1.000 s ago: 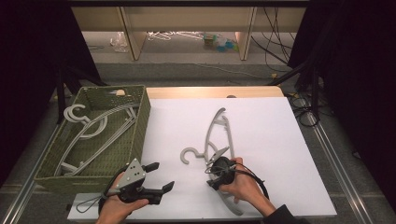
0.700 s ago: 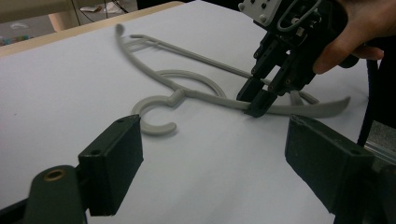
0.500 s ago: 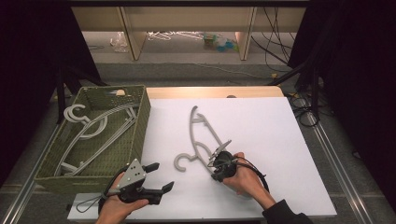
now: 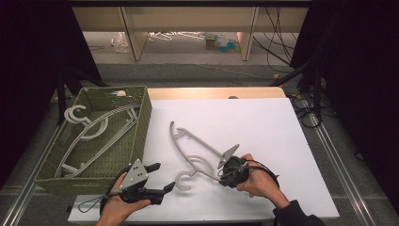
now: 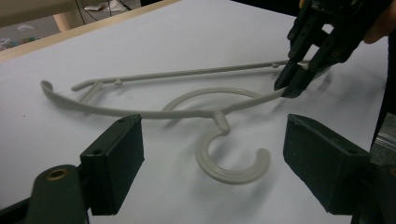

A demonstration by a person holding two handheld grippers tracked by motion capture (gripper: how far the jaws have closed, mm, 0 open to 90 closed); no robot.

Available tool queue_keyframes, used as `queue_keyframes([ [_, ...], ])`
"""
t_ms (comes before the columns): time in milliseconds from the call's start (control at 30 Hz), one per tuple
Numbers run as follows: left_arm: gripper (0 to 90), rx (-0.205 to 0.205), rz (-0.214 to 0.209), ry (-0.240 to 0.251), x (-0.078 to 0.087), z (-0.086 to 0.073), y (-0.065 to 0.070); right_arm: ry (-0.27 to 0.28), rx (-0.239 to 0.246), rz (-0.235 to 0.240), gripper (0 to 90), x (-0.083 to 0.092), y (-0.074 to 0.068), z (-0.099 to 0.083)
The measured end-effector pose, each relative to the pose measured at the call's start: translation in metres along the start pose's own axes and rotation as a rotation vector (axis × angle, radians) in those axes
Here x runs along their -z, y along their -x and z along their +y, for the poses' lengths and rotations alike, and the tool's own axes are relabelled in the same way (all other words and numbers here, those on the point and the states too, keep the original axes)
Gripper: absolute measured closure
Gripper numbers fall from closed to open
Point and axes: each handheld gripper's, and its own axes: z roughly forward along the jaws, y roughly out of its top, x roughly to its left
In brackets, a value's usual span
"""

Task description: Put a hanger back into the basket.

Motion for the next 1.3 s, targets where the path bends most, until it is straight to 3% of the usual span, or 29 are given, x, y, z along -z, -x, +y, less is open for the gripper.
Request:
queue_keyframes([
  [67, 20.4, -0.018, 0.005, -0.013, -0.001, 0.001, 0.000, 0.005, 0.013, 0.012, 82.2, 0.002, -0.002, -0.001],
  [133, 20.7, -0.022, -0.038, -0.009, -0.005, 0.003, -0.002, 0.018, 0.030, 0.035, 82.1, 0.009, -0.008, -0.005],
  [300, 20.8, -0.028, -0.043, -0.047, -0.013, 0.005, -0.003, 0.049, 0.060, 0.077, 82.1, 0.021, -0.015, -0.012],
  [467, 23.5, -0.110, -0.060, -0.101, -0.026, 0.008, 0.000, 0.058, 0.090, 0.104, 82.0, 0.031, -0.023, -0.021],
  [667, 27.9, -0.207, -0.137, -0.146, -0.035, 0.009, 0.003, 0.079, 0.125, 0.140, 81.8, 0.041, -0.024, -0.029],
  [1033, 28.4, -0.313, -0.120, -0.214, -0.049, 0.010, -0.002, 0.093, 0.140, 0.154, 81.8, 0.053, -0.027, -0.036],
  [1133, 32.2, -0.320, -0.174, -0.191, -0.054, 0.011, -0.003, 0.093, 0.144, 0.160, 81.8, 0.053, -0.027, -0.037],
  [1167, 31.6, -0.325, -0.175, -0.191, -0.056, 0.011, -0.003, 0.089, 0.146, 0.169, 81.8, 0.053, -0.027, -0.037],
  [1233, 34.4, -0.354, -0.216, -0.203, -0.061, 0.012, -0.003, 0.092, 0.143, 0.164, 81.8, 0.055, -0.026, -0.037],
  [1300, 34.7, -0.383, -0.223, -0.216, -0.065, 0.012, -0.002, 0.098, 0.142, 0.170, 81.8, 0.057, -0.027, -0.038],
])
